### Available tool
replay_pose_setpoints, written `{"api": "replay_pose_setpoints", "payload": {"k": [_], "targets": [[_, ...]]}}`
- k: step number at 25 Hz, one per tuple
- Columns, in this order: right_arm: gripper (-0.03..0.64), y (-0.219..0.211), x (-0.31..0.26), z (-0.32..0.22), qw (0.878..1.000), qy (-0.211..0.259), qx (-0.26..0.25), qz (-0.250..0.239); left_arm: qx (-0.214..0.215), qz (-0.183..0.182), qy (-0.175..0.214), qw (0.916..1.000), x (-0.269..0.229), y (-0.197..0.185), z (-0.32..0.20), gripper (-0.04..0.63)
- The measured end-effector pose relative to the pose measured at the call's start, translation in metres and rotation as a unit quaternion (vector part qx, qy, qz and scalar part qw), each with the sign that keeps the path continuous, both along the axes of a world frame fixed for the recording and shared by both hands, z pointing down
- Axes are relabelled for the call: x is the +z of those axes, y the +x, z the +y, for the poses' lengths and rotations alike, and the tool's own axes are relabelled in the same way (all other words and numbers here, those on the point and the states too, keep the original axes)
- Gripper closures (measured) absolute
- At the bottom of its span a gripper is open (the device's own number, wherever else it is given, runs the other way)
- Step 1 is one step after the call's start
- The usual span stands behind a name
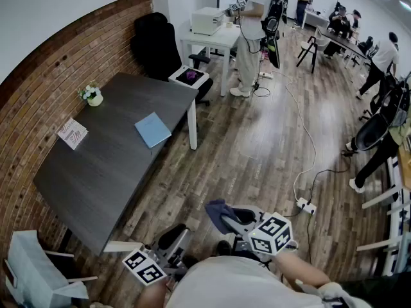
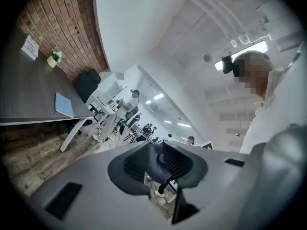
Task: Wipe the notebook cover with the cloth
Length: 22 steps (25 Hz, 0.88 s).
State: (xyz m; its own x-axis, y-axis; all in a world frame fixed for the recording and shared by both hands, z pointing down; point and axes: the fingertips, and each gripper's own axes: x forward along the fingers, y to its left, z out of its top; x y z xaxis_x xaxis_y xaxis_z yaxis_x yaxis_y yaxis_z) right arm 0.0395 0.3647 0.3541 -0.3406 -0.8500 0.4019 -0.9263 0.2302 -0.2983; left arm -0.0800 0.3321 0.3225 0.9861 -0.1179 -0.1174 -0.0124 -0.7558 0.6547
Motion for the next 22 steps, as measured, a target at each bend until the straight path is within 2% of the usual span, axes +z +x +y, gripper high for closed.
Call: {"api": "replay_pose_setpoints", "payload": {"k": [10,22], "targets": [[0.524,-0.013,0.000,-0.012,1.000,0.001,-0.022,0.002,-0.021,-0.002,0.002,0.9998,0.000,-0.015,-0.008,0.500],[0.523,-0.006,0.001,-0.025,0.999,-0.002,-0.031,-0.007,-0.033,-0.008,-0.004,0.9994,0.005,-0.010,-0.013,0.500]]}}
